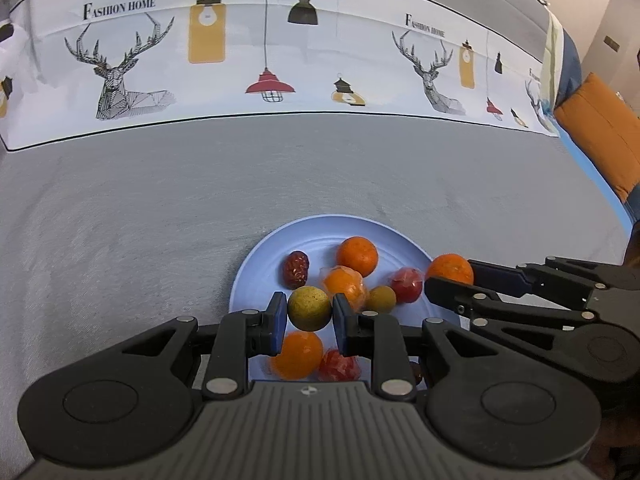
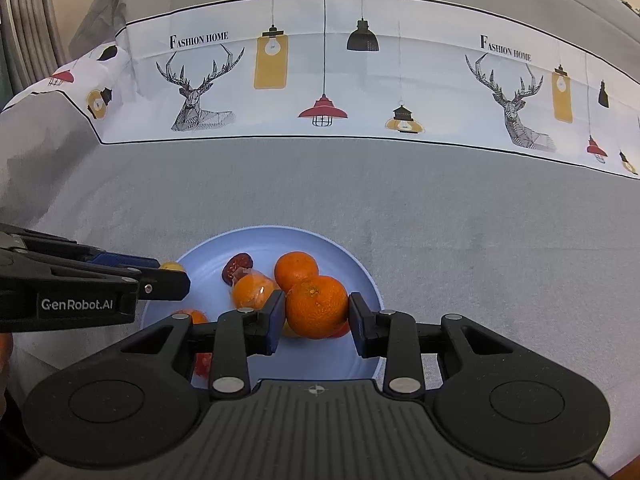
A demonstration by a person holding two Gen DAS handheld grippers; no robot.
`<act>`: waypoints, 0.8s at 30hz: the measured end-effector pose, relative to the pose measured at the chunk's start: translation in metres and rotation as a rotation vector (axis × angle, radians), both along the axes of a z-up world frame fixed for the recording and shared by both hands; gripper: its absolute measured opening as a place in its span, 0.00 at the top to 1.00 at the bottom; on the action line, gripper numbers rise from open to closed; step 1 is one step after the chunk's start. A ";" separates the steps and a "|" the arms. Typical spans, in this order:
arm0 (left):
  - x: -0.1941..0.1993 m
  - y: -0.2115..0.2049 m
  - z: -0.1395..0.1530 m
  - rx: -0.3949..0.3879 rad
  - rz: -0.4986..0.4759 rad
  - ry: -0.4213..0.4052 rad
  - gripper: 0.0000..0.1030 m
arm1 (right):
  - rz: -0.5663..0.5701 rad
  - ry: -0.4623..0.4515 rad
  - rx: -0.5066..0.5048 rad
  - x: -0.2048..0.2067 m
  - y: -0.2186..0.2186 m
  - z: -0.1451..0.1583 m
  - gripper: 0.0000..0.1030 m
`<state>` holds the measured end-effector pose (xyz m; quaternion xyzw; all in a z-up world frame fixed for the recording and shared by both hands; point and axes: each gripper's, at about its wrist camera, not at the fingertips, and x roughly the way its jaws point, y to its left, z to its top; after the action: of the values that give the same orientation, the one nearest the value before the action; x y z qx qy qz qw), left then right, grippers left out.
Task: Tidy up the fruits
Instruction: 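Carry the yellow fruit with the left gripper while the right gripper carries the orange above the plate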
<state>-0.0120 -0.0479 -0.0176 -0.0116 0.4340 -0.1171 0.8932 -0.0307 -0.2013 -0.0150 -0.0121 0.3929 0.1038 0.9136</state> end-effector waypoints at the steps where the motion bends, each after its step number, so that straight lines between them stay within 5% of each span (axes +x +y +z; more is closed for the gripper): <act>1: -0.001 -0.001 0.000 0.000 -0.004 -0.002 0.74 | 0.002 0.000 -0.002 0.000 0.000 0.000 0.66; 24: -0.003 -0.008 0.003 -0.005 -0.041 -0.023 0.74 | 0.010 0.006 -0.021 0.000 0.002 -0.003 0.65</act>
<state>-0.0150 -0.0555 -0.0146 -0.0038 0.4234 -0.1365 0.8956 -0.0310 -0.1992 -0.0179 -0.0234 0.3966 0.1044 0.9117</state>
